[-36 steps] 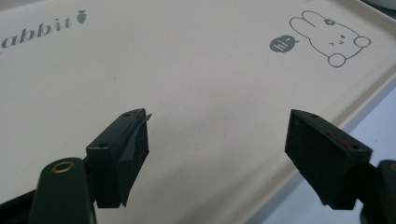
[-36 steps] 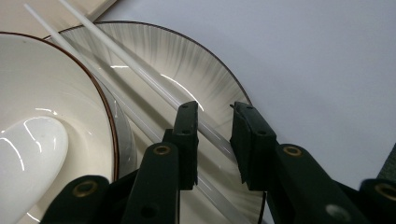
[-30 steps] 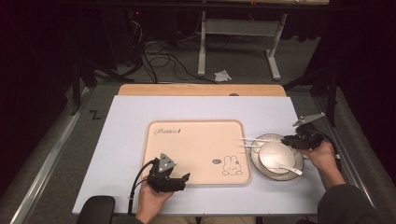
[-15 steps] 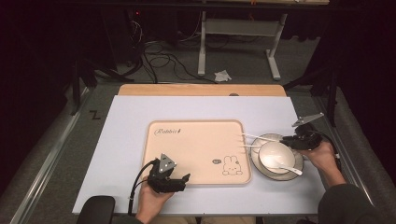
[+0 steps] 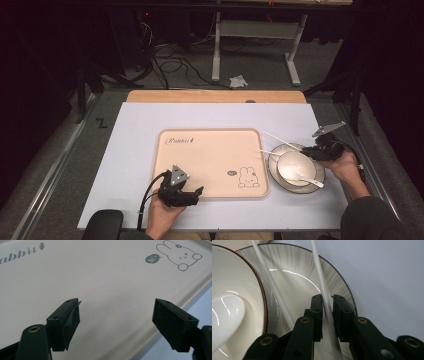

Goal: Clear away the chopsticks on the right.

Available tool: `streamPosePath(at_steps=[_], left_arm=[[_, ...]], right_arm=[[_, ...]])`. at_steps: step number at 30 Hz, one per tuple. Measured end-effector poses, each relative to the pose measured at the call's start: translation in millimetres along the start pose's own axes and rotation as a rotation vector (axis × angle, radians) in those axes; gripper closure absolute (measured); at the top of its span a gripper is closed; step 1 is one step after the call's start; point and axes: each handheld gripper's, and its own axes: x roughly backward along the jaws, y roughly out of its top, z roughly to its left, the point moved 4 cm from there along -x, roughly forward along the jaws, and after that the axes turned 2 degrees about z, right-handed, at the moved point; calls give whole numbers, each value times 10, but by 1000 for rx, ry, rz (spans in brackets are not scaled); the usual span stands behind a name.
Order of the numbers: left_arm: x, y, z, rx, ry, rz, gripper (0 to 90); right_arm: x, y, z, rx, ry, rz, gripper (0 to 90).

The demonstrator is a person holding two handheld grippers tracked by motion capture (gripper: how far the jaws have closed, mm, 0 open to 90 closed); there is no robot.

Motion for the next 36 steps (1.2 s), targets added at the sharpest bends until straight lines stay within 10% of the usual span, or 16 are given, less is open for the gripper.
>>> streamPosePath(at_steps=[16, 36], left_arm=[[29, 40, 9, 1, -15, -14, 237], [-78, 312, -36, -38, -92, -57, 288]], right_arm=[[82, 0, 26, -9, -30, -16, 858], [707, -45, 394, -107, -115, -170, 860]])
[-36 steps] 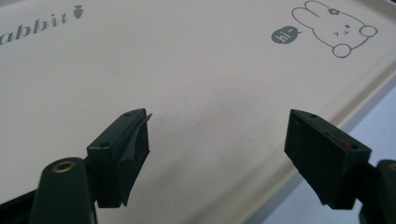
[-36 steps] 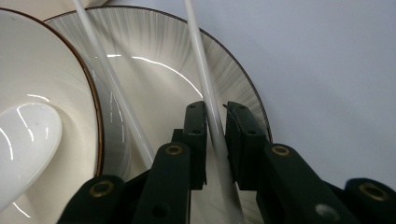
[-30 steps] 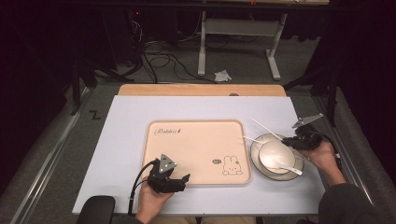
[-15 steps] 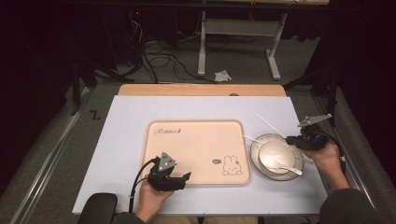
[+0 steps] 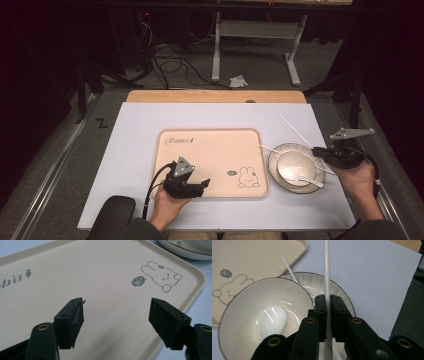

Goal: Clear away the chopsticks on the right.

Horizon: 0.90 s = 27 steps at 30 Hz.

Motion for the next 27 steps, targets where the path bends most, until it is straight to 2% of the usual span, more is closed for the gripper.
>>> streamPosePath(at_steps=[1, 3, 5, 12, 15, 17, 20, 22, 23, 24, 26, 27], left_arm=[[-34, 20, -17, -17, -5, 6, 287], [-50, 25, -27, -22, -11, 9, 287], [-92, 35, -40, -34, -21, 17, 288], [-153, 76, -23, -32, -26, 29, 293], [-134, 93, 0, -20, -31, 19, 294], [-128, 97, 6, -15, -31, 17, 294], [-110, 111, 9, -1, -35, 29, 333], [-99, 120, 1, -12, -30, 34, 338], [-90, 129, -13, -22, -26, 29, 333], [-82, 135, -27, -32, -19, 25, 333], [-57, 123, -60, -61, 0, 31, 321], [-57, 123, -60, -61, 0, 31, 318]], right_arm=[[74, -19, 69, -15, -3, -13, 860], [99, -25, 90, -18, -3, -18, 860], [200, -65, 190, -28, -2, -33, 860], [355, -96, 347, -54, -3, -68, 860], [413, -126, 536, -63, 15, -89, 860], [423, -130, 572, -67, 16, -93, 860], [424, -140, 759, -71, 24, -99, 859], [414, -140, 805, -73, 30, -98, 860], [389, -123, 892, -79, 35, -101, 860], [389, -123, 892, -79, 35, -101, 860], [337, -74, 994, -68, 50, -94, 859], [320, -53, 1026, -71, 52, -93, 859]])
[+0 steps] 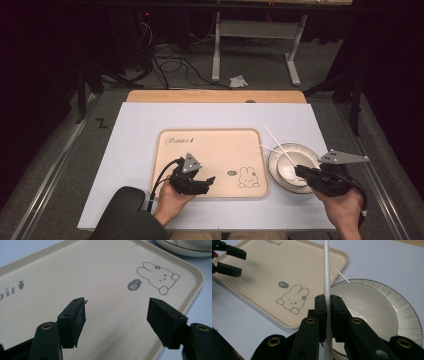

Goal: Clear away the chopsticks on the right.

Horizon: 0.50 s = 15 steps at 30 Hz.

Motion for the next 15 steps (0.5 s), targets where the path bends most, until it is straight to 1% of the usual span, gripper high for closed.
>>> streamPosePath(at_steps=[1, 2, 3, 4, 6, 7, 9, 10, 11, 12, 15], left_arm=[[12, -5, -7, -8, 5, 1, 318], [30, -8, -9, -14, 9, -1, 315], [40, -8, -8, -14, 10, -4, 315], [63, -7, 6, -11, 10, -9, 311], [74, -9, 28, -3, 13, -11, 310], [74, -9, 28, -3, 13, -11, 309], [73, -9, 47, 6, 15, -9, 308], [65, -12, 53, 10, 16, -5, 307], [65, -12, 53, 10, 16, -5, 307], [51, -18, 54, 12, 18, 1, 306], [49, -29, 45, 13, 14, 5, 300]], right_arm=[[0, 0, 0, 0, 0, 0, 859], [-40, 35, 63, 2, 7, 4, 860], [-40, 35, 63, 2, 7, 4, 860], [-89, 66, 123, 12, 11, 11, 859], [-153, 87, 170, 22, 14, 29, 859], [-153, 87, 170, 22, 14, 29, 859], [-245, 103, 223, 25, 31, 43, 859], [-319, 117, 264, 31, 37, 58, 859], [-319, 117, 264, 31, 37, 58, 859], [-379, 136, 291, 32, 39, 59, 859], [-413, 153, 313, 37, 31, 46, 859]])
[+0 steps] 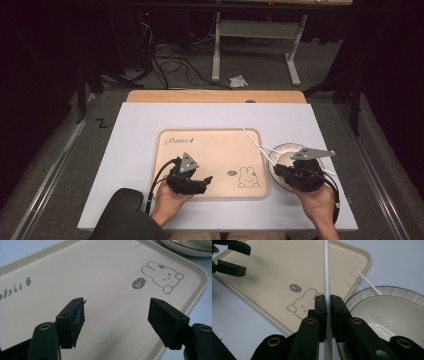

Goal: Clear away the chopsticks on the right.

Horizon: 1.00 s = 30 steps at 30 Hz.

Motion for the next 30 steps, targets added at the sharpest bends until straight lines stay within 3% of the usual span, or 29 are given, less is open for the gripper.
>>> streamPosePath(at_steps=[4, 10, 20, 30], left_arm=[[74, -30, -9, -11, 8, -14, 298], [163, -74, 35, 8, 26, -29, 297], [239, -168, 36, 31, 58, -29, 293], [360, -225, 58, 65, 84, -46, 293]], right_arm=[[-70, 50, 87, 11, 3, -7, 859], [-231, 114, 157, 17, 14, 7, 859], [-533, 193, 230, 12, 50, 67, 859], [-908, 204, 329, 11, 10, 122, 859]])
